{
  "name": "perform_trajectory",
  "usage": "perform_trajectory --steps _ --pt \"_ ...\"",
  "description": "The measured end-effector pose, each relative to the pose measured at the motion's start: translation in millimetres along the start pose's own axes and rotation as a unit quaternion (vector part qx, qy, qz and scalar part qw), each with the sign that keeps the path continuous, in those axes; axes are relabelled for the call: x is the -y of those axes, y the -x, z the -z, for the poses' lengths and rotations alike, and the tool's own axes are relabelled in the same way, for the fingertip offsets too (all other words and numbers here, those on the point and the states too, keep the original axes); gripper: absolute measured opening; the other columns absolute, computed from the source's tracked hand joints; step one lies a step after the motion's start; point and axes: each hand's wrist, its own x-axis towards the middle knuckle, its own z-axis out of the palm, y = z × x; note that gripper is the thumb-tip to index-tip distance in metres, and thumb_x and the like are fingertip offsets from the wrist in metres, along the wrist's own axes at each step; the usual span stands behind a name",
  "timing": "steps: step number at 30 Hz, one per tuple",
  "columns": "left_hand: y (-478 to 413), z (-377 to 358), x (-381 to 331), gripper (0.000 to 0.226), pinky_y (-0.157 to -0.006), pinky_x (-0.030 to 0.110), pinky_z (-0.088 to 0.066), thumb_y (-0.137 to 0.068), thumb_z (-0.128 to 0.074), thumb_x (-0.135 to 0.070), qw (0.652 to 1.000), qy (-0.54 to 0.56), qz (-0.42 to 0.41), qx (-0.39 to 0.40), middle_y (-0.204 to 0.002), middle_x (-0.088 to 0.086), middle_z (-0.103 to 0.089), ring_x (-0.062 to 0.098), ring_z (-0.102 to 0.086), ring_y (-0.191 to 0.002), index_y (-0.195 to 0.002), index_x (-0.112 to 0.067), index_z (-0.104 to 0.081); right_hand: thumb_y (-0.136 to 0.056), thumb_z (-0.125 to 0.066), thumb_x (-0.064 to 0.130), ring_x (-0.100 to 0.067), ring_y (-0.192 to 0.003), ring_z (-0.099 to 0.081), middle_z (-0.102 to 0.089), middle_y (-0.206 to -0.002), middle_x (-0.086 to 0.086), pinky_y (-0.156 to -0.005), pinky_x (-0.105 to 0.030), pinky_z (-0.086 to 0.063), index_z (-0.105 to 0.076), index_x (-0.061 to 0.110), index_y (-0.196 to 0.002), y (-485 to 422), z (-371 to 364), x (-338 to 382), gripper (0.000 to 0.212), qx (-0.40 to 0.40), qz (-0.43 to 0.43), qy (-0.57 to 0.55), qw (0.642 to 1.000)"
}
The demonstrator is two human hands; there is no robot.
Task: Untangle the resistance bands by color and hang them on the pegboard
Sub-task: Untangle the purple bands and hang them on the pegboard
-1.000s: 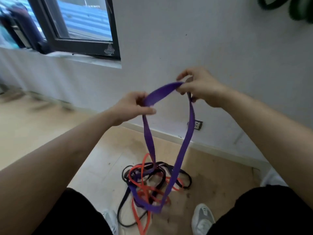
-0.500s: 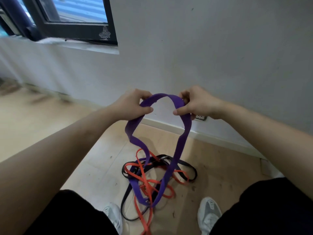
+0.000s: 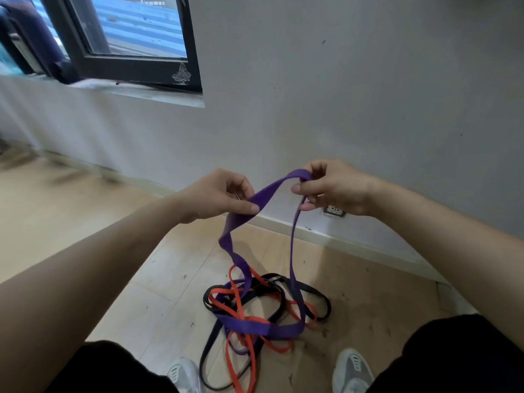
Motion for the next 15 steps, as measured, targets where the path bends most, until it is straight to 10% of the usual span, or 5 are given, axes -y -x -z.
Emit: perform_trajectory --steps 8,15 --pt "-4 -19 -6 0.03 -0.074 0.035 -0.064 -0.098 -0.061 -0.009 0.998 0.022 -0.016 -0.053 -0.109 0.002 -0.069 0.023 -0.072 -0.094 -0.126 -0.022 -0.059 -0.094 -0.059 -0.001 -0.017 -0.066 -0.066 -0.067 -0.082 -0.011 -0.083 -0.038 -0.061 -0.063 -0.002 -0.116 11 -19 30 0.022 0.041 0.082 -0.143 0.985" --pt "-9 -44 -22 0.042 -0.093 0.031 -0.055 -0.094 -0.069 -0.022 0.993 0.118 -0.022 0.01 -0.126 -0.012 -0.069 0.011 -0.065 -0.116 -0.134 -0.025 -0.057 -0.09 -0.065 -0.004 -0.016 -0.062 -0.061 -0.063 -0.082 -0.009 -0.058 -0.025 -0.05 -0.063 -0.003 -0.113 16 -11 48 0.023 -0.035 0.186 -0.021 0.982"
